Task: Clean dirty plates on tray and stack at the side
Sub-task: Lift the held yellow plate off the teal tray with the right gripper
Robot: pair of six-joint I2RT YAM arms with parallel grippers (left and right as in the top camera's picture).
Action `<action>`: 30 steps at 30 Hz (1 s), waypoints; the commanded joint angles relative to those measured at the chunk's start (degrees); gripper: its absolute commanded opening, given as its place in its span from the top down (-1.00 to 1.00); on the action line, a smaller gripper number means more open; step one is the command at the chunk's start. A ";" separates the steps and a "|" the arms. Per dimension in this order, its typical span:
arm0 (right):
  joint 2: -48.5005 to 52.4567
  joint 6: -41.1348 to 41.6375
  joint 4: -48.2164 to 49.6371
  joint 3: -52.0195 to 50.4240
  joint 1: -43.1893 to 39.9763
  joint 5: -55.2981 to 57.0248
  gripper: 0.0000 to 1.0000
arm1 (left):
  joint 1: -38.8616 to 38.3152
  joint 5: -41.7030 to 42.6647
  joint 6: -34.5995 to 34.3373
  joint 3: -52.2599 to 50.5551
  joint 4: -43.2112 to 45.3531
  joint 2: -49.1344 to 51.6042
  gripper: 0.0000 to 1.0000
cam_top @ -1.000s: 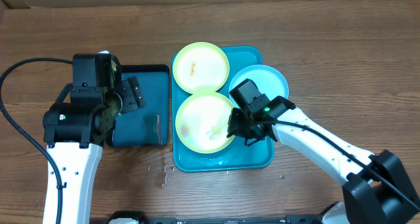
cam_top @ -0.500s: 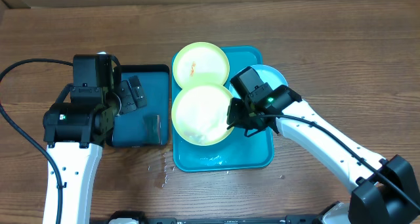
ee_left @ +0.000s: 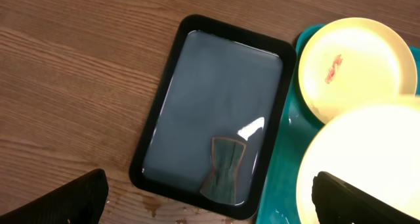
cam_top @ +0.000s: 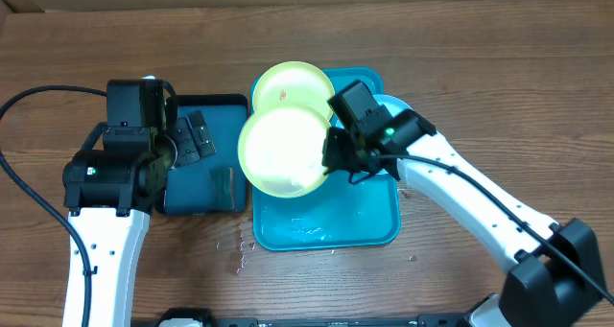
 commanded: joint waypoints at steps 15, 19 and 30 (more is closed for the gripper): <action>13.62 -2.03 9.07 15.34 3.13 2.84 0.92 | 0.24 -1.18 -0.11 0.76 0.00 -0.66 -0.99; 14.45 -2.01 13.33 15.34 4.87 6.78 0.92 | 0.24 -1.18 -0.11 0.76 0.00 -0.66 -0.99; 18.40 -3.98 23.80 15.34 10.73 15.76 0.92 | 0.24 -1.18 -0.13 0.76 0.00 -0.66 -1.00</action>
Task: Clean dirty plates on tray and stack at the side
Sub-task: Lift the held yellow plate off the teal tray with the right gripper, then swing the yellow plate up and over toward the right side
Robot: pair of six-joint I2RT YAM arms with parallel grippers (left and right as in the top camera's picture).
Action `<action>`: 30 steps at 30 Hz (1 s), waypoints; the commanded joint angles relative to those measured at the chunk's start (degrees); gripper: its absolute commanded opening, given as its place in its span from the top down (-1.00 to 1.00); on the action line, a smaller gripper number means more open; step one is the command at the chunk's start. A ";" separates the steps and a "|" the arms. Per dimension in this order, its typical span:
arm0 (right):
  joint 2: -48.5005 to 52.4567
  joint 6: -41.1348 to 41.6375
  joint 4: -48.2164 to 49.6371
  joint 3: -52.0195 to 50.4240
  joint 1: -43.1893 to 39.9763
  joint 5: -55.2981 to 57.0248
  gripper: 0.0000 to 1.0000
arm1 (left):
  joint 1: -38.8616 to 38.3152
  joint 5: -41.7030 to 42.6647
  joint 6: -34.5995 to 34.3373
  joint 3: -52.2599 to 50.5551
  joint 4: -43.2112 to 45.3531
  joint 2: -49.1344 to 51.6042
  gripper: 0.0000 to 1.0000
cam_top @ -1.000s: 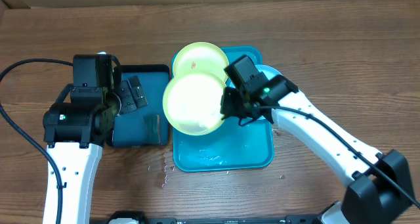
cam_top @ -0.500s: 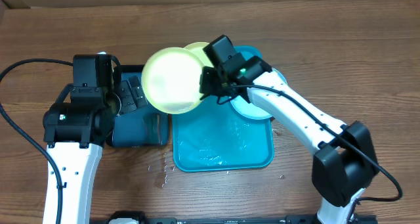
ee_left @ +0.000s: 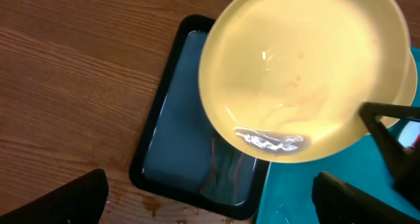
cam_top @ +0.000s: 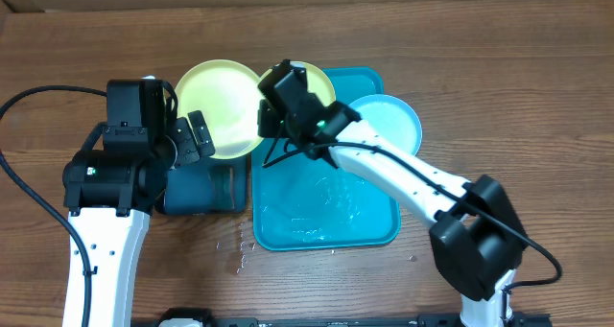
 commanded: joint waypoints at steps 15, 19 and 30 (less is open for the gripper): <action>1.36 -38.47 21.38 1.86 9.29 26.03 0.92 | 0.24 -1.16 -0.13 0.76 -0.02 -0.66 -1.00; 1.36 -49.35 27.69 1.86 9.42 27.26 0.92 | 0.24 -1.16 -0.13 0.76 -0.02 -0.66 -1.00; 1.36 -68.32 45.75 1.86 9.40 27.32 0.92 | 0.24 -1.16 -0.11 0.76 0.00 -0.66 -1.00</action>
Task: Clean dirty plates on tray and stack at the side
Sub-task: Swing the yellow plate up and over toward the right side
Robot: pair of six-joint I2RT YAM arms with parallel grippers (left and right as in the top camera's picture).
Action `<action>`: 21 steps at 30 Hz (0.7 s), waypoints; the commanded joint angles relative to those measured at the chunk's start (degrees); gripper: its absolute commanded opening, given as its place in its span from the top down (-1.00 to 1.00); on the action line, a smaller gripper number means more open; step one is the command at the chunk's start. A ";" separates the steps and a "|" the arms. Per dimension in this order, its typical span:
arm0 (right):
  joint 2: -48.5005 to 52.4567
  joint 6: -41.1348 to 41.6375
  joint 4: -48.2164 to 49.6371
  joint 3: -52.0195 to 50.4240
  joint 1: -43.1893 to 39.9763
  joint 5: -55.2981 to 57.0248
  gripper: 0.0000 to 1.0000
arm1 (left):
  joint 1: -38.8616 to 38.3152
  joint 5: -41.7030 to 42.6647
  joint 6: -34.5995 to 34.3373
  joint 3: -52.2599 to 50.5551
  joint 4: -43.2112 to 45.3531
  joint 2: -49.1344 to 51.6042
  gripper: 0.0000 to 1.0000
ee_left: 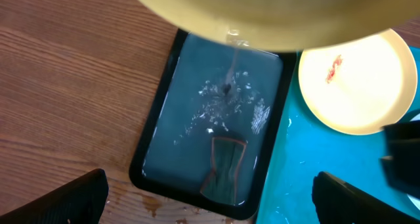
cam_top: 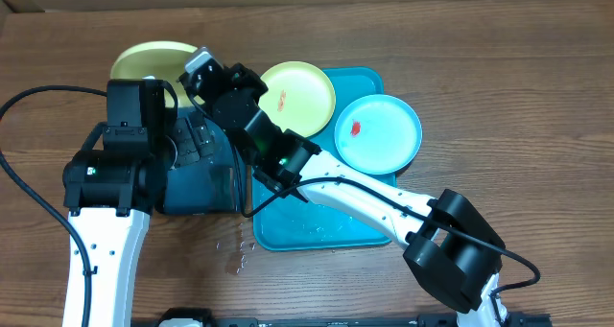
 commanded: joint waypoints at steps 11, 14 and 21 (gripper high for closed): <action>-0.24 -18.91 11.37 1.68 0.04 0.15 0.92 | 0.24 -1.16 -0.11 0.76 0.00 -0.66 -0.99; -0.24 -18.86 12.55 1.68 0.04 -0.02 0.92 | 0.24 -1.16 -0.13 0.76 0.00 -0.66 -1.00; -0.24 -18.16 14.01 1.68 0.04 -0.22 0.92 | 0.24 -1.16 -0.11 0.76 0.00 -0.66 -0.99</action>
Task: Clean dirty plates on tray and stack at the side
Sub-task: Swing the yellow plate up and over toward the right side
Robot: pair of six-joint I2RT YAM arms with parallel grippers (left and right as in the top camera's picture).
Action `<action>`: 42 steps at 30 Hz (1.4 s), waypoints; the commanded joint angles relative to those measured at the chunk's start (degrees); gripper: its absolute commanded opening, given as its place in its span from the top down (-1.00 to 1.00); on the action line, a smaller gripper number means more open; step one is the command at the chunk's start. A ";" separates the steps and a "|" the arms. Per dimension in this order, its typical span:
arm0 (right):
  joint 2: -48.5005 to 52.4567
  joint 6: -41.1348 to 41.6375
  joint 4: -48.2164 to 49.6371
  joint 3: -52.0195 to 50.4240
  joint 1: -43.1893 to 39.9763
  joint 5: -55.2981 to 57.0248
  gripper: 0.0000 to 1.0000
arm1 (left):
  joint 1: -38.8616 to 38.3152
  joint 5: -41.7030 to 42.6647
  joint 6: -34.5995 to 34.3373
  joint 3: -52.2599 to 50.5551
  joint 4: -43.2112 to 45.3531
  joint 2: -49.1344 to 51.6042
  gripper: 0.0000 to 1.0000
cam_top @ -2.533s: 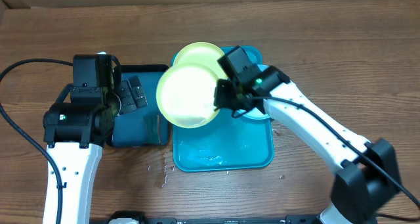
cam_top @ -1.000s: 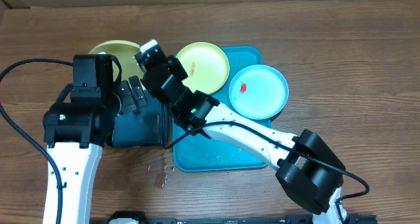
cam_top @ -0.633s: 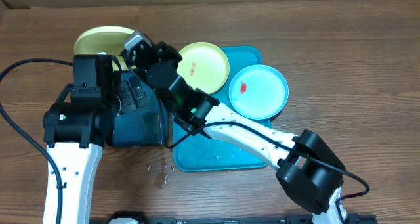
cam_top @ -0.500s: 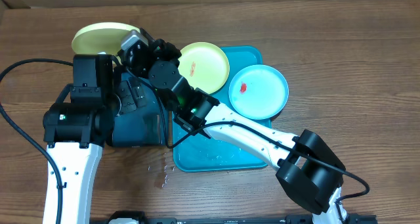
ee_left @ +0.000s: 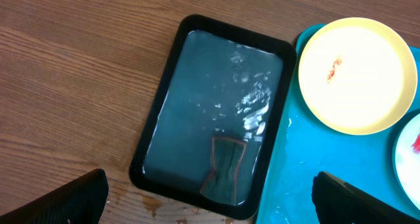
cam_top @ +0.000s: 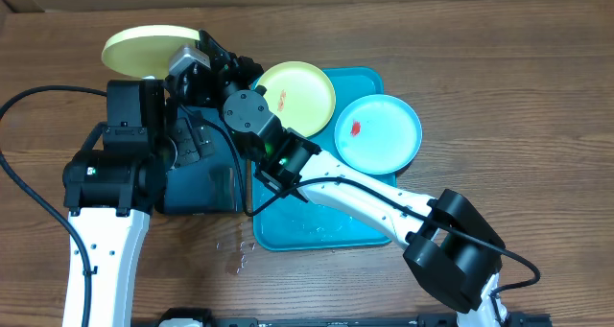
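Note:
My right gripper (cam_top: pixel 195 58) is shut on the rim of a clean pale-yellow plate (cam_top: pixel 144 47), held tilted over the table's far left, behind the left arm. A second yellow plate (cam_top: pixel 295 97) with a red smear (ee_left: pixel 333 67) lies at the back of the teal tray (cam_top: pixel 326 221). A light-blue plate (cam_top: pixel 377 132) with a red spot rests on the tray's right rim. My left gripper (ee_left: pixel 210 204) hangs open and empty above the black water tray (ee_left: pixel 157 138), where a sponge (ee_left: pixel 226 171) lies submerged.
The right arm (cam_top: pixel 365 188) reaches diagonally across the teal tray and the black tray. Water drops (cam_top: pixel 235 250) dot the wood in front of both trays. Bare wooden table (cam_top: pixel 499 97) lies to the right.
The held yellow plate has moved farther back and left and has left the left wrist view. Ripples on the black tray's water have shifted. The left arm has not moved.
My right gripper first held the yellow plate above the teal tray. Then the plate was over the black tray, then dripping over its far end. Now it is held beyond the left arm at the far left. The two smeared plates stayed put.

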 commanded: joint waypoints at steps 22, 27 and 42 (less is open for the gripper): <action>-0.24 43.95 -16.72 1.55 -2.58 1.44 0.92 | 0.24 -1.16 -0.13 0.76 -0.02 -0.66 -0.99; -0.24 50.86 -26.25 1.55 -3.34 -3.52 0.92 | 0.24 -1.16 -0.11 0.76 -0.02 -0.66 -1.00; -1.38 66.58 -44.78 1.57 -12.17 -18.40 0.92 | 0.24 -1.16 -0.11 0.76 -0.02 -0.66 -1.00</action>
